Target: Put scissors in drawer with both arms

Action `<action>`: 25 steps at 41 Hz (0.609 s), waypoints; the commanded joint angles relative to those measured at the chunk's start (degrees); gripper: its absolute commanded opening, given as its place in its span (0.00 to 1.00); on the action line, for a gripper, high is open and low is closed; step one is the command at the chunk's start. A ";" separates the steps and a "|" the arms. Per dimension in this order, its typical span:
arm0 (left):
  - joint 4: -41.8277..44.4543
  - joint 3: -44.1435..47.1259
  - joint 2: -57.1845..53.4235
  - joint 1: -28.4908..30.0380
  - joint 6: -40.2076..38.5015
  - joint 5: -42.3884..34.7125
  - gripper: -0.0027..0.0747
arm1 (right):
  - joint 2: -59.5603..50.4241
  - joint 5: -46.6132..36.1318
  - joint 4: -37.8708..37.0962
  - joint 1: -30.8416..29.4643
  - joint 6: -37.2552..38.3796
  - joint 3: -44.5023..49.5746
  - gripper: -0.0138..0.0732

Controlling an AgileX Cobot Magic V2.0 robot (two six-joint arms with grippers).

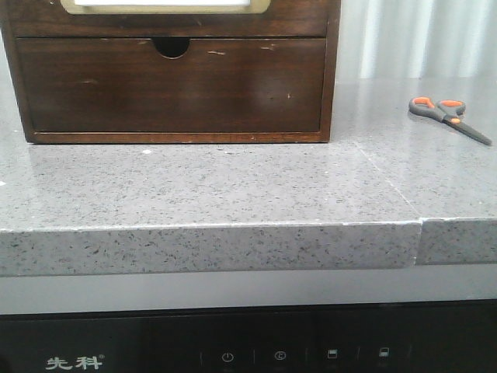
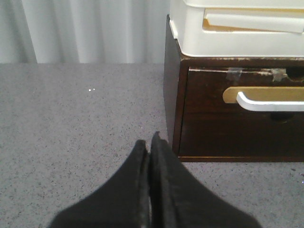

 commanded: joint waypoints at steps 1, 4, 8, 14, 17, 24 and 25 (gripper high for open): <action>-0.56 -0.60 1.84 0.08 -0.54 -3.77 0.01 | 2.72 -3.49 -0.55 -0.41 -0.45 -1.93 0.03; -0.56 0.22 2.56 0.08 -0.54 -4.38 0.01 | 4.36 -3.49 -1.18 -0.41 -0.45 -1.93 0.03; -0.56 1.16 3.18 0.08 -0.54 -4.88 0.01 | 6.30 -3.49 -2.06 -0.41 -0.45 -1.93 0.03; -0.56 1.47 3.53 0.08 -0.54 -4.91 0.01 | 7.98 -3.49 -2.11 -0.41 -0.45 -1.93 0.11; -0.56 1.47 3.53 0.08 -0.54 -4.99 0.06 | 8.26 -3.49 -2.11 -0.41 -0.45 -1.93 0.25; -0.56 1.47 3.53 0.08 -0.54 -5.29 0.49 | 8.26 -3.74 -2.22 -0.41 -0.45 -1.93 0.66; -0.56 1.47 3.53 0.08 -0.54 -5.45 0.55 | 8.26 -3.74 -2.22 -0.41 -0.45 -1.93 0.70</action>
